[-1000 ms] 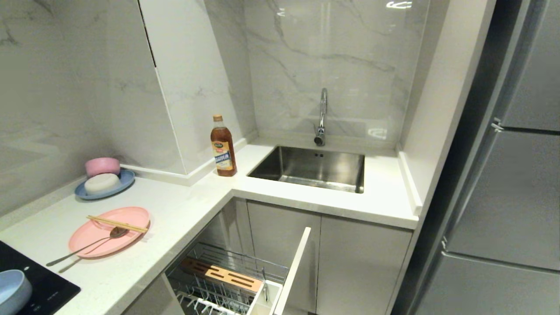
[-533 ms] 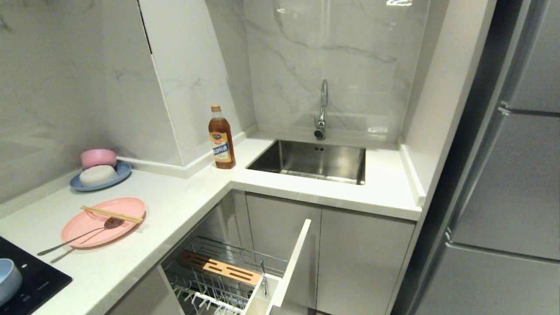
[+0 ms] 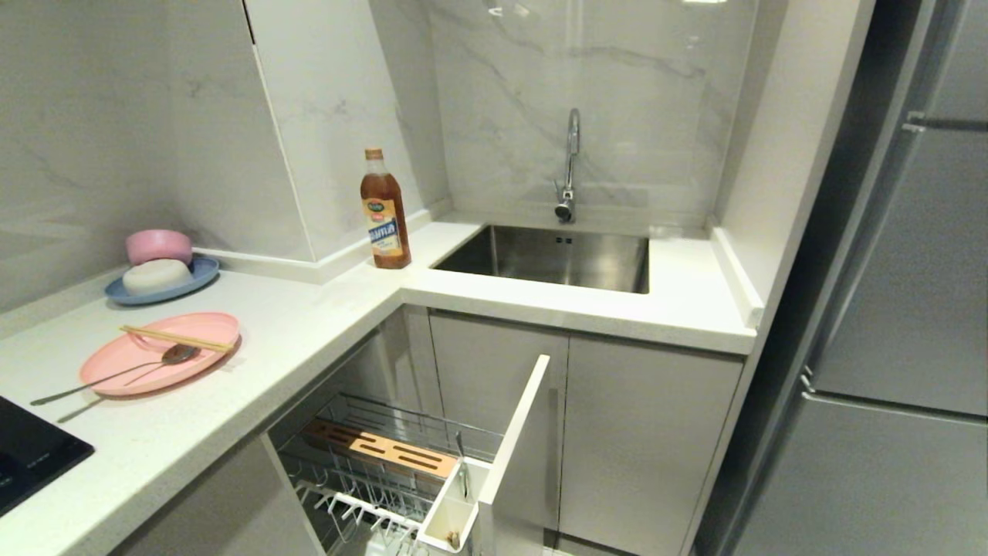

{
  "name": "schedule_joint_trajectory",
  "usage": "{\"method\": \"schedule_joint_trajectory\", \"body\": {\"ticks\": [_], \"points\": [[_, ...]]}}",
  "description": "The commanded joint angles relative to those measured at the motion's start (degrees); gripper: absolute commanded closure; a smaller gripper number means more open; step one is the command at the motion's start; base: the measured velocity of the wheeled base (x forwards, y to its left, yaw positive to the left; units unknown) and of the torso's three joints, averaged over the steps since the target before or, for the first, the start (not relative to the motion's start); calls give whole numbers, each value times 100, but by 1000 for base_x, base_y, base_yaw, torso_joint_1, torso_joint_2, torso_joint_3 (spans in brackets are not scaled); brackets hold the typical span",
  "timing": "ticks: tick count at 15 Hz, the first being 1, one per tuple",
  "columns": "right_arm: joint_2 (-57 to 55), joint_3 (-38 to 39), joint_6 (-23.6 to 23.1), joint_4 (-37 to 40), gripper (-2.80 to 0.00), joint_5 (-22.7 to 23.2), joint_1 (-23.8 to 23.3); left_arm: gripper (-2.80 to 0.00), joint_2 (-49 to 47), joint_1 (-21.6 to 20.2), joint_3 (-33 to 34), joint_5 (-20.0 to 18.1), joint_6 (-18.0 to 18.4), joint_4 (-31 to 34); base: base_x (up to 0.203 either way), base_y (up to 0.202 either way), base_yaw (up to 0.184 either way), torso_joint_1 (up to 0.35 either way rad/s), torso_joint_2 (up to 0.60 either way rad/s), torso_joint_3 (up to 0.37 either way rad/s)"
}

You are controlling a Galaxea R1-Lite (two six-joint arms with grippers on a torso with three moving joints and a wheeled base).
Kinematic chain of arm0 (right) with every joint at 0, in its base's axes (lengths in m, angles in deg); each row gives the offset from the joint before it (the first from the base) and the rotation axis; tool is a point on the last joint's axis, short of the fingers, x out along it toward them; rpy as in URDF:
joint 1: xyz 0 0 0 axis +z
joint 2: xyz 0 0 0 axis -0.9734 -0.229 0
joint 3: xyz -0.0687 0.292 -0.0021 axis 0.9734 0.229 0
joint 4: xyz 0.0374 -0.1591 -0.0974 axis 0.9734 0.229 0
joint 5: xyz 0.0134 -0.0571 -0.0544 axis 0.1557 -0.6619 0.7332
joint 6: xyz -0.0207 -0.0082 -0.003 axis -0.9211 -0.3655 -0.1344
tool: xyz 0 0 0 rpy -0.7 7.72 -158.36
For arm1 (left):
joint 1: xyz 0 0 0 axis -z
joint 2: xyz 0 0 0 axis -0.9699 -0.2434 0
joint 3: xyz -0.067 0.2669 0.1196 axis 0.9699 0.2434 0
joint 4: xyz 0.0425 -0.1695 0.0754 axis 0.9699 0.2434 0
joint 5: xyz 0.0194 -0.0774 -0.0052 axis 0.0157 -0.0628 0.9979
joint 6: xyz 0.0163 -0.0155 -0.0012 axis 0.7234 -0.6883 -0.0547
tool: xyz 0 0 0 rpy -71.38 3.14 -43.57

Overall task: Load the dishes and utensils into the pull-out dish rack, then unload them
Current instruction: Pick up the bowl and place it in the cupboard

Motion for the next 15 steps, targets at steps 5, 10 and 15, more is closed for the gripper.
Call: {"method": "schedule_joint_trajectory", "body": {"ticks": [5,10,15], "points": [[-9,9,2,-1,0,1,20,0,-2,-2,0,3,4,4,0,0,0,-207,514,303],[0,9,2,-1,0,-8,20,0,-2,-2,0,3,4,6,0,0,0,-147,401,250],[0,9,-3,-1,0,-8,16,0,-2,-2,0,3,2,4,0,0,0,-17,45,26]]}}
